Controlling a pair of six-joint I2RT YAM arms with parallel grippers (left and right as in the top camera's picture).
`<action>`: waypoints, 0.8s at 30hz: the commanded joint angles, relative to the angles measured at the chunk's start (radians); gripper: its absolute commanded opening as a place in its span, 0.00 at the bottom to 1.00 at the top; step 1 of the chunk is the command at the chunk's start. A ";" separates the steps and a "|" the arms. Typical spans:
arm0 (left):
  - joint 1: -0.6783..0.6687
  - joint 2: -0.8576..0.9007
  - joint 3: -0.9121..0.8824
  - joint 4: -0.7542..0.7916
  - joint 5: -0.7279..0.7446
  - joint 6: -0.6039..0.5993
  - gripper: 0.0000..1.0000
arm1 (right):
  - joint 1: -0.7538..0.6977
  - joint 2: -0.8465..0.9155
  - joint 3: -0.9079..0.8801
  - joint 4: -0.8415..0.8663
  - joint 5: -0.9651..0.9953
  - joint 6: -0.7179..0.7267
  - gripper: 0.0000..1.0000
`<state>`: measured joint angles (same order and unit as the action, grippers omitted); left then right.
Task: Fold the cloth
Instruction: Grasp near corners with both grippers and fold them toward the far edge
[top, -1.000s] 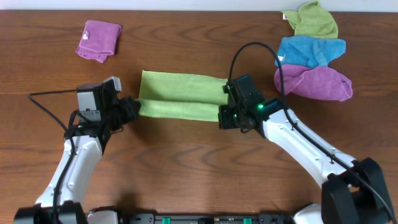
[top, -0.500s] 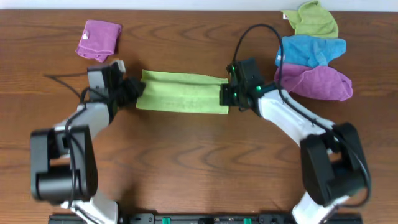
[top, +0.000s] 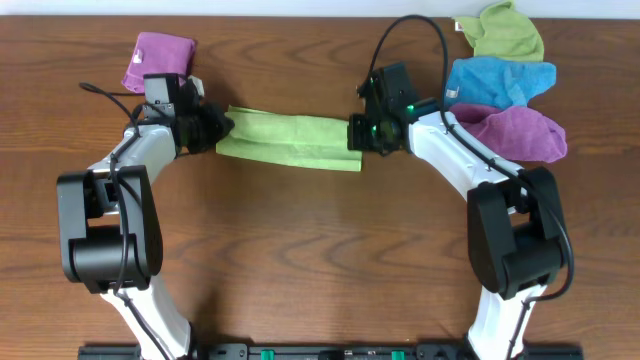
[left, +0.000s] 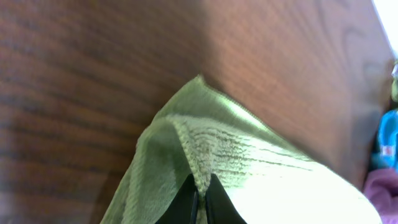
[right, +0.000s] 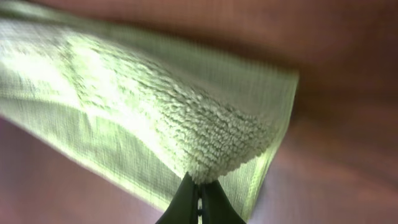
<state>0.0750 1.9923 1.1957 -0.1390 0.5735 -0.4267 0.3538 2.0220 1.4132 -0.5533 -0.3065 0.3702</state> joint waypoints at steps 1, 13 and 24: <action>0.004 -0.011 0.014 -0.016 -0.001 0.068 0.06 | -0.008 0.015 0.017 -0.032 -0.057 -0.013 0.02; 0.019 -0.011 0.014 -0.022 -0.023 0.068 0.06 | 0.003 0.015 0.018 -0.101 -0.058 -0.020 0.01; 0.040 -0.033 0.048 -0.045 0.046 0.084 0.95 | -0.010 -0.005 0.047 -0.127 -0.033 -0.063 0.96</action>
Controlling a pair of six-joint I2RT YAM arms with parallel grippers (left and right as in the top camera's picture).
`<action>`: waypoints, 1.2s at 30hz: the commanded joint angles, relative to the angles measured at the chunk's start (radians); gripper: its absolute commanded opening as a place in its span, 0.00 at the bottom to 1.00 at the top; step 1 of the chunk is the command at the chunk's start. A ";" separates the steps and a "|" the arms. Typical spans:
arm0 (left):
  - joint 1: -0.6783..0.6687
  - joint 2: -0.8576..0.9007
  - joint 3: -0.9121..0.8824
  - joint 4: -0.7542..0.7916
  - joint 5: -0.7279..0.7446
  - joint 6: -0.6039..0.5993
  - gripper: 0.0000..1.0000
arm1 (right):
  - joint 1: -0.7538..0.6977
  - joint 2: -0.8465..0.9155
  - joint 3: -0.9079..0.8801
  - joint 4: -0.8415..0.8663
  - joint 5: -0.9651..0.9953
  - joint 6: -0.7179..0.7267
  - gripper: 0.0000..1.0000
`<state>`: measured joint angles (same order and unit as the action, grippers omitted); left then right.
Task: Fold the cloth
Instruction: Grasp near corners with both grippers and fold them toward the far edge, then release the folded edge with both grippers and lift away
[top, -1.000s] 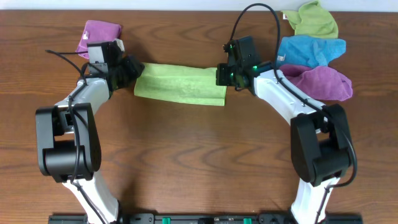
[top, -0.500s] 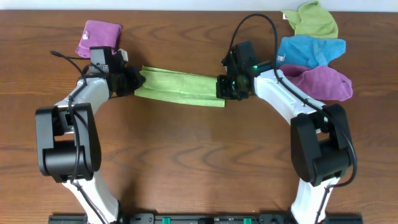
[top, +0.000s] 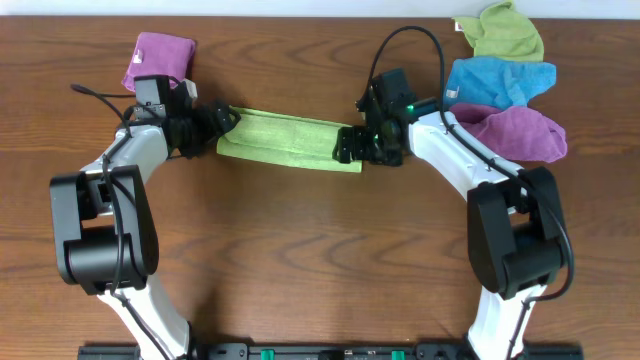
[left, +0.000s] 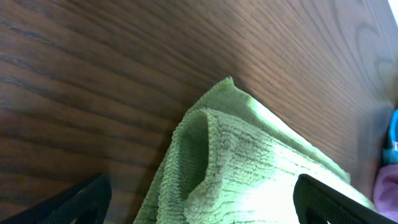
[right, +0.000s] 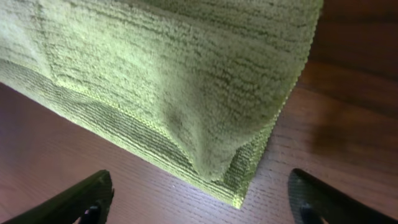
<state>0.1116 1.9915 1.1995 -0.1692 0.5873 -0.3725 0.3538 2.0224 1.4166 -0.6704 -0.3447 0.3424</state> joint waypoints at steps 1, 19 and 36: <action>0.003 -0.043 0.056 -0.020 0.034 0.037 0.95 | -0.015 -0.015 0.057 -0.018 0.009 -0.037 0.95; -0.270 -0.056 0.092 -0.150 -0.522 0.392 0.06 | 0.019 -0.081 0.113 -0.034 0.237 -0.044 0.01; -0.276 0.096 0.092 -0.251 -0.571 0.268 0.06 | 0.021 -0.008 0.106 -0.052 0.236 -0.044 0.01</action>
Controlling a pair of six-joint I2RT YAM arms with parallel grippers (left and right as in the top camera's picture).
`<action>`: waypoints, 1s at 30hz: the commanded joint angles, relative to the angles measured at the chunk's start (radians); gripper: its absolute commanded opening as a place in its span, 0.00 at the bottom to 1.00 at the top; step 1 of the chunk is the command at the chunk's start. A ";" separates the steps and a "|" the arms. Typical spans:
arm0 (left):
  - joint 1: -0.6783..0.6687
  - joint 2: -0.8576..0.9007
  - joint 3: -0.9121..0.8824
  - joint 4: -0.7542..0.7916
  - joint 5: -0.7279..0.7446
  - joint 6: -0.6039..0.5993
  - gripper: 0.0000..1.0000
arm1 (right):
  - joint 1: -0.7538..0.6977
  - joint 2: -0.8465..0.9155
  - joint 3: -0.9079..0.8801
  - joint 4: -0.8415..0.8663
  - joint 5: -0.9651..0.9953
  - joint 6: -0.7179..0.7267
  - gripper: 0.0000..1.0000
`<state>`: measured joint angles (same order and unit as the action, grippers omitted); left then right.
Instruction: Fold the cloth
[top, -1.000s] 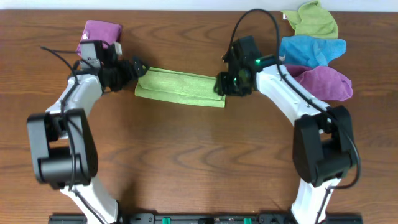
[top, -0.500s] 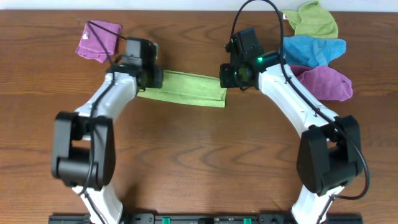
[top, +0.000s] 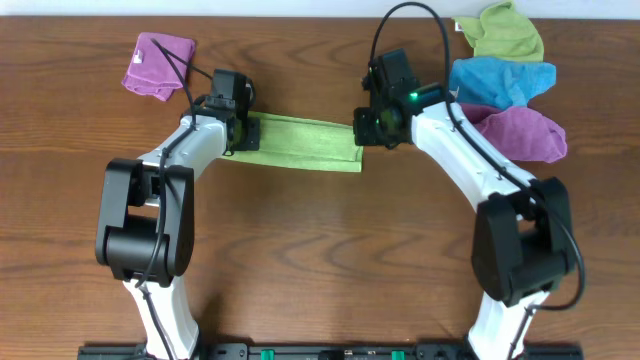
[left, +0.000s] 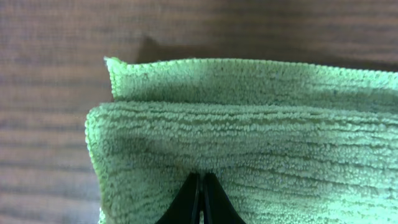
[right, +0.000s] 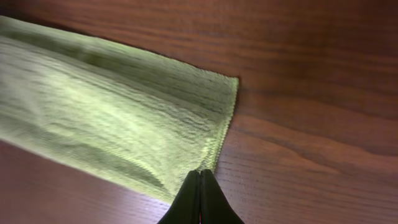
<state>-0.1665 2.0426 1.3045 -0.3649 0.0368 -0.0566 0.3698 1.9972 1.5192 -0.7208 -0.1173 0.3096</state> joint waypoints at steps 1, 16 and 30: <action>0.002 0.045 -0.013 -0.084 -0.018 -0.056 0.05 | 0.004 0.017 0.003 0.000 0.010 -0.011 0.01; 0.002 0.045 -0.013 -0.155 0.008 -0.101 0.06 | -0.203 0.007 0.005 -0.082 -0.454 -0.108 0.84; 0.002 0.045 -0.013 -0.136 0.016 -0.101 0.06 | -0.321 0.056 -0.129 0.074 -0.743 -0.156 0.93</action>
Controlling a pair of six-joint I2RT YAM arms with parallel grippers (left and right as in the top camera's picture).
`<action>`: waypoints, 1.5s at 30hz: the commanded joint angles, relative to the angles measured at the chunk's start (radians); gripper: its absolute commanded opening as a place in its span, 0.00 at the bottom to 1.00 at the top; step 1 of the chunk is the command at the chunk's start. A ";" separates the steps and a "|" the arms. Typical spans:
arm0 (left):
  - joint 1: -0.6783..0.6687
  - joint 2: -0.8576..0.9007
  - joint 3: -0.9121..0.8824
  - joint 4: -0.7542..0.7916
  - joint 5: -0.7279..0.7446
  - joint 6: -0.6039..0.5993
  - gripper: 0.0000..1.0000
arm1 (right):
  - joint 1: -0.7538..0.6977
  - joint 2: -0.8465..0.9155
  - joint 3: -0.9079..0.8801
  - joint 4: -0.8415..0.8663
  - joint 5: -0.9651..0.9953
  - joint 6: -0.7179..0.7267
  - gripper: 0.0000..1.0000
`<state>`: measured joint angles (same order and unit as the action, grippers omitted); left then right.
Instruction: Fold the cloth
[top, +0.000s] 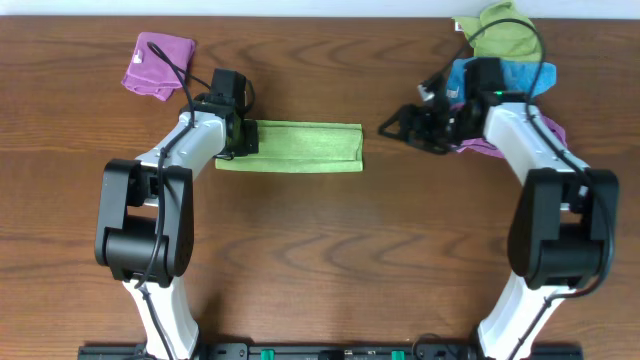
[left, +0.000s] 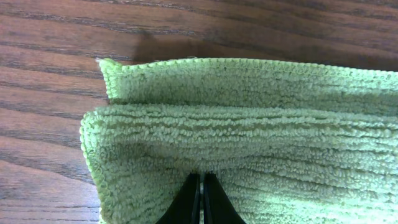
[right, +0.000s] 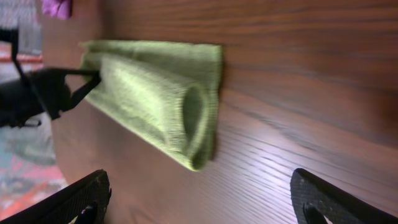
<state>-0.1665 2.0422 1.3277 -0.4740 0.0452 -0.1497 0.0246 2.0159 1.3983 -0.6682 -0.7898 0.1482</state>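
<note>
The green cloth (top: 290, 145) lies on the wooden table as a long folded strip, and its layered left end fills the left wrist view (left: 249, 124). My left gripper (top: 240, 137) is at that left end, its fingers shut together on the top layer (left: 202, 179). My right gripper (top: 393, 128) stands open to the right of the strip, clear of it. In the right wrist view the cloth's rolled right end (right: 186, 118) lies ahead of the wide-spread right gripper (right: 205, 208).
A purple cloth (top: 158, 62) lies at the back left. At the back right is a pile of a green cloth (top: 508, 30), a blue cloth (top: 520, 78) and a purple cloth (top: 548, 135), right beside my right arm.
My right gripper was shut at the strip's right end; now it is open and off to the right, apart from the cloth. The left gripper stays shut on the left end.
Both grippers were first shut on the strip's two ends. Then both stood open with the cloth on the table. Later both were shut at the ends again, the left arm turned in over its end. Now only the left one holds the strip.
</note>
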 joint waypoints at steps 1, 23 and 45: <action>0.002 0.045 -0.037 -0.027 0.008 -0.008 0.06 | 0.032 0.055 -0.008 0.048 -0.102 0.018 0.93; 0.002 0.045 -0.036 -0.019 0.033 -0.008 0.06 | 0.172 0.244 -0.008 0.217 -0.153 0.181 0.61; 0.076 -0.456 0.205 -0.235 0.068 -0.065 0.06 | 0.276 0.130 0.376 -0.346 0.772 0.200 0.02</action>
<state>-0.0910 1.5875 1.5394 -0.6930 0.0834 -0.1844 0.1959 2.1437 1.7687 -1.0439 -0.1921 0.3115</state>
